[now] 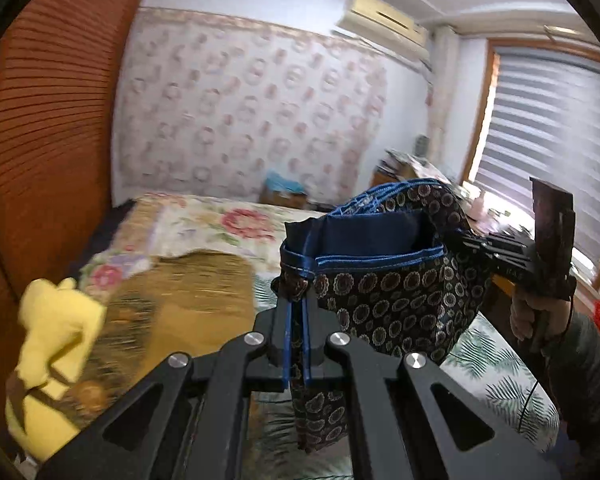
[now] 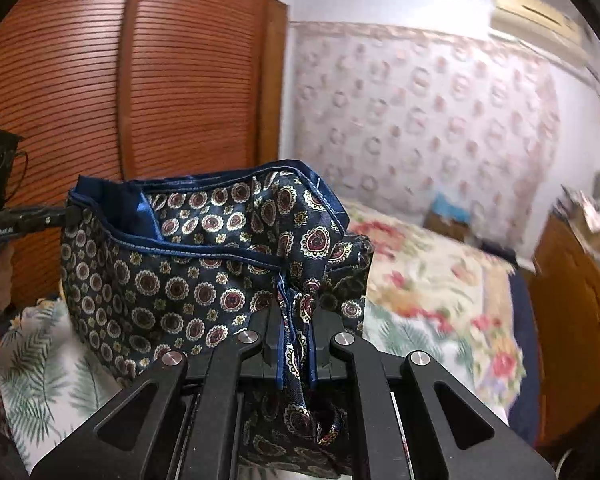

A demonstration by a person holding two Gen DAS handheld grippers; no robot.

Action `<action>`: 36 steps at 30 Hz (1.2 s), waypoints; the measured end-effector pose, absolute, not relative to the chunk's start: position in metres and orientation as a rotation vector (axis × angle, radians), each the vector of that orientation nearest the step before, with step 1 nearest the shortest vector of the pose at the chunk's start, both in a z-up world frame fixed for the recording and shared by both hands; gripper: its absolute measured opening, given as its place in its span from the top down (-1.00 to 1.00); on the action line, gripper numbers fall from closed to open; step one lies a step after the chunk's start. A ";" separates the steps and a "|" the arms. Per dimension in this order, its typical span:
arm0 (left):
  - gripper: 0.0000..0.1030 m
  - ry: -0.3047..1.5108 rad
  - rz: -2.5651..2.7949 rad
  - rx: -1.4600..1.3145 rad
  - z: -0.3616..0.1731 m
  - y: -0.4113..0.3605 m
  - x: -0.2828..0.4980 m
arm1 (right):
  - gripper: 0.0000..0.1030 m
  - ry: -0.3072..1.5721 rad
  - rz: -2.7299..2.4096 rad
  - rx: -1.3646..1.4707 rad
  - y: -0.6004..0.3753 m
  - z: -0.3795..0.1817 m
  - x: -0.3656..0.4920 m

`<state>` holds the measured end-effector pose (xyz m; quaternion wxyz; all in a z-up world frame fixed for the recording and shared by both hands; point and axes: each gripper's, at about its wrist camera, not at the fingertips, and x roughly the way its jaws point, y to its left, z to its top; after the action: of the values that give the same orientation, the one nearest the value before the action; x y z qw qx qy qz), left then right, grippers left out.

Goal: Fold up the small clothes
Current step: 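Carry the held shirt with both grippers toward the yellow plush toy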

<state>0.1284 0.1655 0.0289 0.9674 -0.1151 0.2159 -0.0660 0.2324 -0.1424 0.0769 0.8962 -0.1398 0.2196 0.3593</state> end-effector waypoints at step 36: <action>0.96 0.608 0.191 -0.348 -0.081 0.260 0.085 | -0.05 0.646 0.945 -0.450 0.150 0.015 0.318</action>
<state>0.0850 0.2601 -0.0807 0.9348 -0.1704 0.2971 0.0935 0.3177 0.1498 0.0146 0.8169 -0.2113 0.3029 0.4431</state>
